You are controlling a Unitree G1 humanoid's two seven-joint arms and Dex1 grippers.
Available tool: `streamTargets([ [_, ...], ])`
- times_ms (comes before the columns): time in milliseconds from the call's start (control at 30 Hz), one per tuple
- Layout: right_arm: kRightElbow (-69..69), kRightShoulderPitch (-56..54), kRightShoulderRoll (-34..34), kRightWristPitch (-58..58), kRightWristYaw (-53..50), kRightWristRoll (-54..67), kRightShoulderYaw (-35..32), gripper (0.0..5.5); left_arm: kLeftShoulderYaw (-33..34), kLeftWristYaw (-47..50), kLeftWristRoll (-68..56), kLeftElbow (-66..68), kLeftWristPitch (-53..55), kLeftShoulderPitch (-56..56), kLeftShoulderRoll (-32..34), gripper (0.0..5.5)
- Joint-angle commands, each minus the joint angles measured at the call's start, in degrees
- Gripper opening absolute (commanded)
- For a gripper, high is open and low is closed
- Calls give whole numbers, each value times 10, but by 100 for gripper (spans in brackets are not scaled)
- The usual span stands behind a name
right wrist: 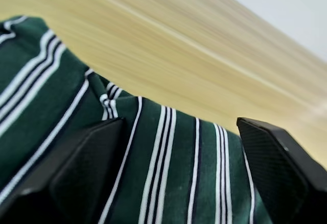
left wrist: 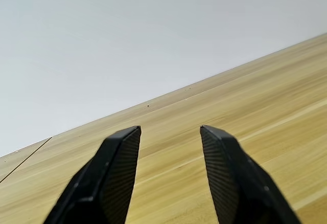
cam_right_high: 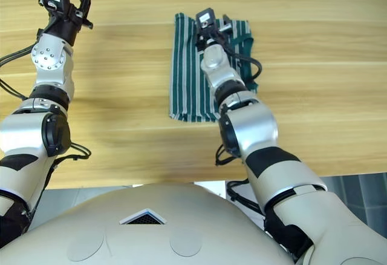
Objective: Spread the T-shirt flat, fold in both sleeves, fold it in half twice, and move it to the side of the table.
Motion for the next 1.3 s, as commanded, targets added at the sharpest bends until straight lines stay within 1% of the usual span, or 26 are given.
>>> streamTargets([
  [33,6,9,13,-4,-2,15,-28,405,-5,6,7,-5,-9,7,2,216],
  [100,-3,-3,20,-33,27,34,-52,405,-8,3,9,-8,-20,11,2,216],
  [167,-15,-15,27,-75,87,56,-70,405,-13,-10,11,-16,-40,18,-1,216],
  [233,-31,-19,25,-126,147,66,-71,405,-26,-34,16,-30,-74,31,-3,216],
  [333,-104,3,-6,-241,258,87,-69,405,-42,-95,1,-76,-136,56,-2,216],
  [433,-252,78,-66,-314,367,79,-29,405,-80,-143,15,-135,-181,89,12,216],
  [500,-397,166,-134,-319,459,82,11,405,-117,-197,10,-196,-192,127,27,216],
  [533,-480,226,-192,-323,506,73,27,405,-147,-237,17,-235,-180,154,46,216],
  [567,-547,278,-249,-322,545,62,36,409,-175,-271,29,-269,-175,180,68,231],
  [633,-642,380,-373,-335,595,19,14,409,-223,-340,27,-365,-142,231,114,255],
  [700,-725,472,-466,-332,632,7,-35,409,-253,-381,32,-449,-111,264,149,286],
  [767,-801,555,-528,-318,661,27,-77,438,-271,-403,46,-520,-79,290,174,317],
  [833,-850,623,-565,-312,679,29,-97,477,-284,-410,64,-574,-47,305,185,352],
  [867,-867,648,-574,-309,682,26,-101,492,-287,-405,77,-589,-35,308,184,365],
  [967,-881,689,-577,-300,676,-11,-84,496,-303,-372,143,-599,-23,306,169,408],
  [1167,-829,667,-549,-277,637,-110,-24,496,-331,-281,263,-548,-31,275,145,413],
  [1300,-800,653,-551,-268,607,-146,0,496,-354,-246,299,-524,-42,262,142,413],
])
